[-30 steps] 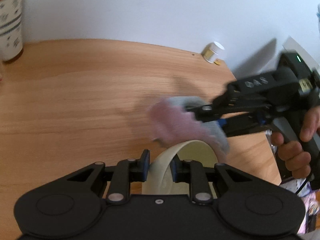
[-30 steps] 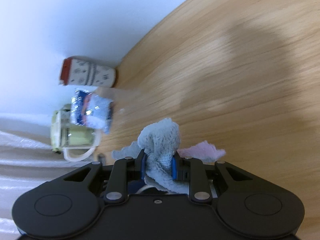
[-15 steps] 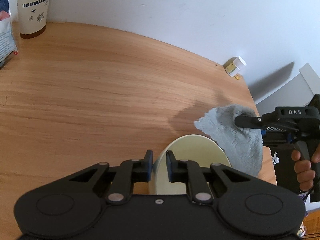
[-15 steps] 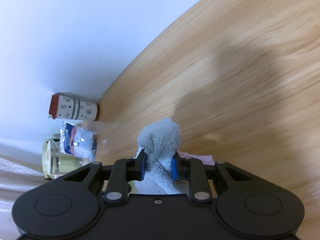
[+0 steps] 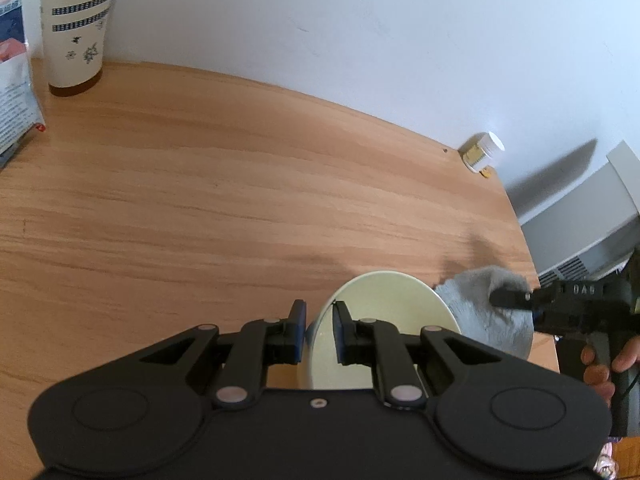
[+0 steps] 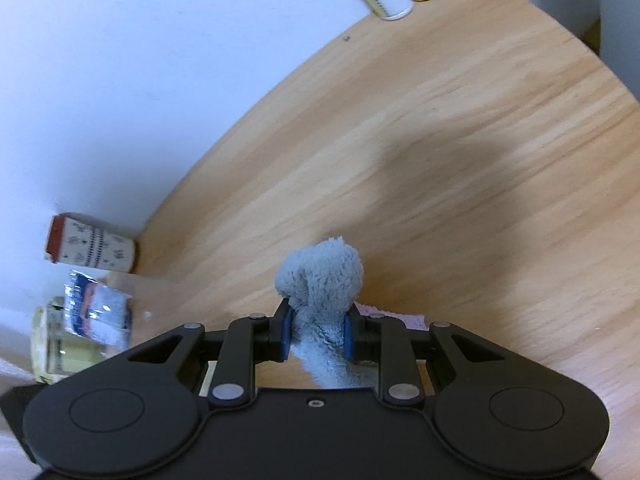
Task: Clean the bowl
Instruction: 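Pull the cloth away from the bowl with the right gripper, then set the bowl and cloth on the table and open both grippers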
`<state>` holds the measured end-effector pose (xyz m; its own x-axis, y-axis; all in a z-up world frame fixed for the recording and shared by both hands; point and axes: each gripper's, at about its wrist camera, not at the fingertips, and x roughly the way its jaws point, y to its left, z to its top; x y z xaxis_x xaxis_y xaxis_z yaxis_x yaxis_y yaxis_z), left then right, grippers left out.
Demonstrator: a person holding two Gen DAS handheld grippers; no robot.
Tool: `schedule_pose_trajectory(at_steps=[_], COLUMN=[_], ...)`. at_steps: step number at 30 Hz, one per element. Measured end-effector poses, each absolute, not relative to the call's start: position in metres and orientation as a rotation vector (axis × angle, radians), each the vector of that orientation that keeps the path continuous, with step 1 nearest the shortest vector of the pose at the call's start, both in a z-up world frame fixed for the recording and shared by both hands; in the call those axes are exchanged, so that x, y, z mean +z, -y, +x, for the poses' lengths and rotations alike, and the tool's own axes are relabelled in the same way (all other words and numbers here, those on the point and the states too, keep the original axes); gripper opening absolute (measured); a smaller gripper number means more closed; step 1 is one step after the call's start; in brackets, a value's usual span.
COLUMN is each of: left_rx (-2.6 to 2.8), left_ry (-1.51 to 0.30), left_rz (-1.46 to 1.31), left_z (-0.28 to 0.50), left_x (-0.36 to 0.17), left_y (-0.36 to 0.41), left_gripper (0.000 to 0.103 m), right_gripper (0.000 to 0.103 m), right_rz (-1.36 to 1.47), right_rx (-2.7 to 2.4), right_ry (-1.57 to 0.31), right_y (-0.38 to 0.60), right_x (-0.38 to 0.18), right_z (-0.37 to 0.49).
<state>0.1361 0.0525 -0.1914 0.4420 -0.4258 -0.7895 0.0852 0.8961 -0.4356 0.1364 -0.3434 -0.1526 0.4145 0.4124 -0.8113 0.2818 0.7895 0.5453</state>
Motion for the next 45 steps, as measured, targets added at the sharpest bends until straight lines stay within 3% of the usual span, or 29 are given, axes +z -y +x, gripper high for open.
schedule_pose_trajectory(at_steps=[7, 9, 13, 16, 18, 19, 23, 25, 32, 39, 45], left_rx=[-0.308, -0.304, -0.317, -0.331, -0.329, -0.322, -0.329, -0.339, -0.363, -0.327, -0.316], left_ry=[-1.103, -1.130, -1.126, -1.120, -1.106, -1.106, -1.137, -1.149, -1.144, -1.167, -1.160], left_rz=[-0.379, -0.417, -0.368, -0.291, -0.228, -0.210, -0.162, -0.146, -0.180, -0.043, 0.039], left_z=[0.142, 0.143, 0.138, 0.133, 0.125, 0.123, 0.109, 0.101, 0.074, 0.049, 0.039], left_x=[-0.190, -0.190, -0.177, -0.166, -0.156, -0.153, -0.138, -0.127, -0.081, -0.060, -0.059], left_y=[-0.054, -0.056, -0.052, -0.046, -0.041, -0.040, -0.040, -0.041, -0.046, -0.031, -0.016], left_gripper=[0.017, 0.037, 0.059, 0.083, 0.099, 0.102, 0.102, 0.102, 0.103, 0.102, 0.102], right_gripper=[0.029, 0.034, 0.052, 0.065, 0.068, 0.069, 0.078, 0.090, 0.103, 0.103, 0.103], right_rz=[0.565, 0.515, 0.495, 0.460, 0.417, 0.384, 0.320, 0.317, 0.353, 0.226, 0.297], right_rx=[0.057, 0.056, 0.040, 0.013, -0.002, -0.011, -0.019, -0.005, 0.025, -0.027, -0.047], right_ry=[-1.167, -1.153, -1.127, -1.110, -1.105, -1.104, -1.098, -1.100, -1.090, -1.036, -1.017], right_y=[0.346, 0.342, 0.342, 0.339, 0.333, 0.331, 0.317, 0.311, 0.294, 0.265, 0.252], right_x=[-0.161, -0.160, -0.160, -0.155, -0.151, -0.146, -0.129, -0.119, -0.075, -0.030, -0.024], right_z=[0.132, 0.130, 0.121, 0.114, 0.109, 0.105, 0.087, 0.077, 0.036, -0.001, -0.024])
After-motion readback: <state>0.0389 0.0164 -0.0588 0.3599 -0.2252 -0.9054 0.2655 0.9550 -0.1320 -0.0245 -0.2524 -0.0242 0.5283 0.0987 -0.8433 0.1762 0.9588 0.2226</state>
